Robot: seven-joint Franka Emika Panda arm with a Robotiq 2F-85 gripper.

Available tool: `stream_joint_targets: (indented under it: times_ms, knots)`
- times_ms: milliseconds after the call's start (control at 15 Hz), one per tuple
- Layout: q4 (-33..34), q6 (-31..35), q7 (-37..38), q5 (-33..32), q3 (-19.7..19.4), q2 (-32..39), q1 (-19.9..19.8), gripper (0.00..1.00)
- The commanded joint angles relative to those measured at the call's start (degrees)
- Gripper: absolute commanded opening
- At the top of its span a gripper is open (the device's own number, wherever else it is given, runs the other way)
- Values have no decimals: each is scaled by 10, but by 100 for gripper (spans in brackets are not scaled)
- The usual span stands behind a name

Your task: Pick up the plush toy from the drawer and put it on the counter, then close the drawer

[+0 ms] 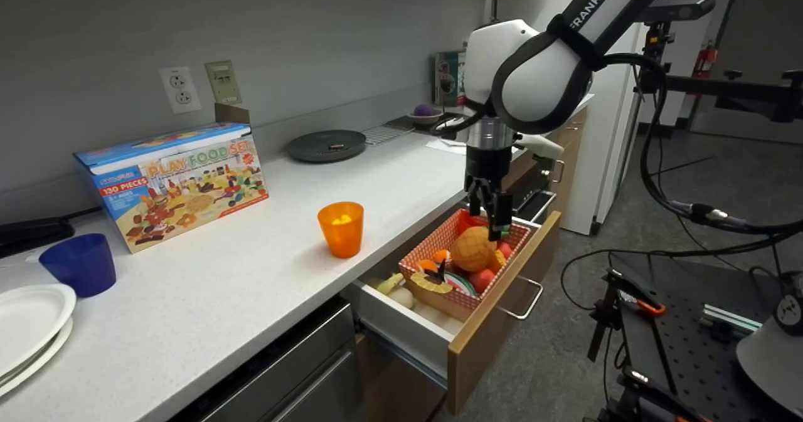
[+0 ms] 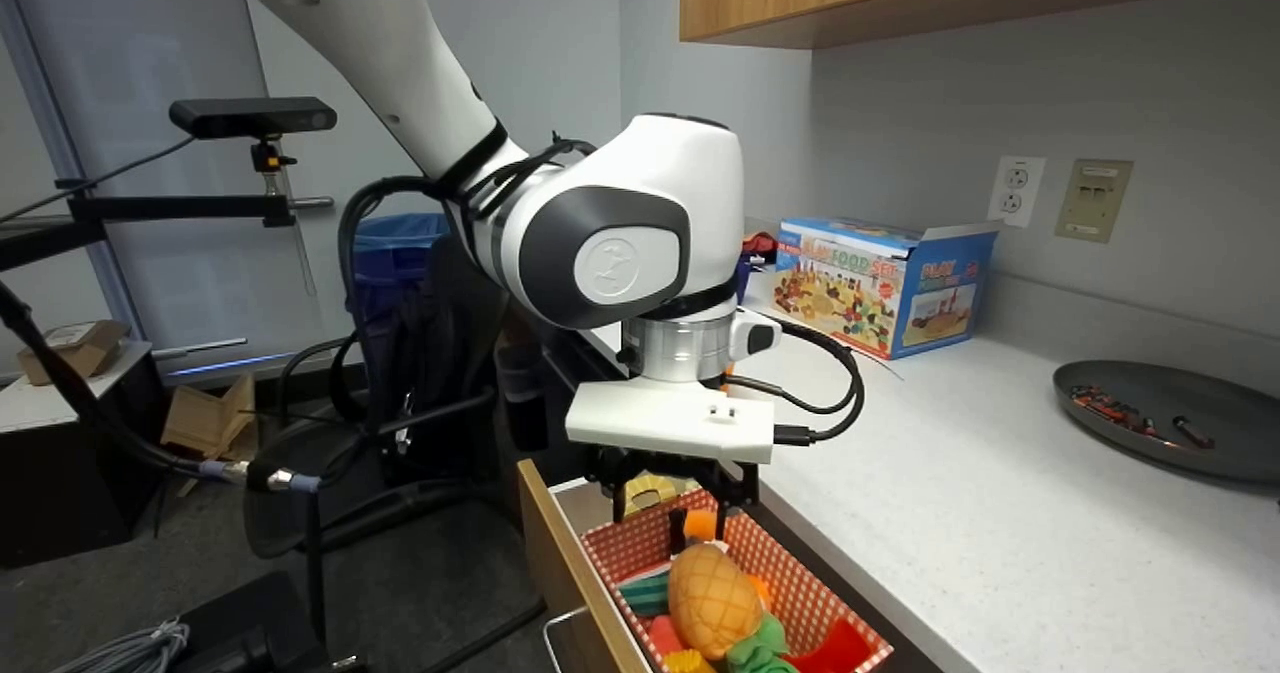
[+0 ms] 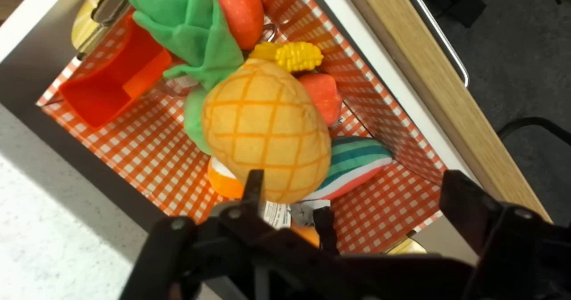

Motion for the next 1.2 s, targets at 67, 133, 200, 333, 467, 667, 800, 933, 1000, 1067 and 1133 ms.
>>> stream_joint_targets:
  times_ms: [67,133,200,333,467,667,800,933,1000,1067,1133]
  knots:
    - [2,-19,-166,23,-14,-14,12,100]
    - [1,-23,-205,26,-16,-19,11,100]
    - [1,-30,-243,28,-19,-25,9,100]
    - [2,-44,-314,29,-26,-31,9,100]
    - [6,-61,-381,25,-34,-35,10,100]
    - [7,-53,-382,13,-41,-23,15,100]
    - [10,-63,-416,13,-44,-25,15,100]
    - [10,-65,-423,13,-44,-25,15,100]
    - [10,-65,-424,13,-44,-25,15,100]
    - [10,-65,-424,13,-44,-25,15,100]
    - [9,-62,-467,27,-45,-27,15,100]
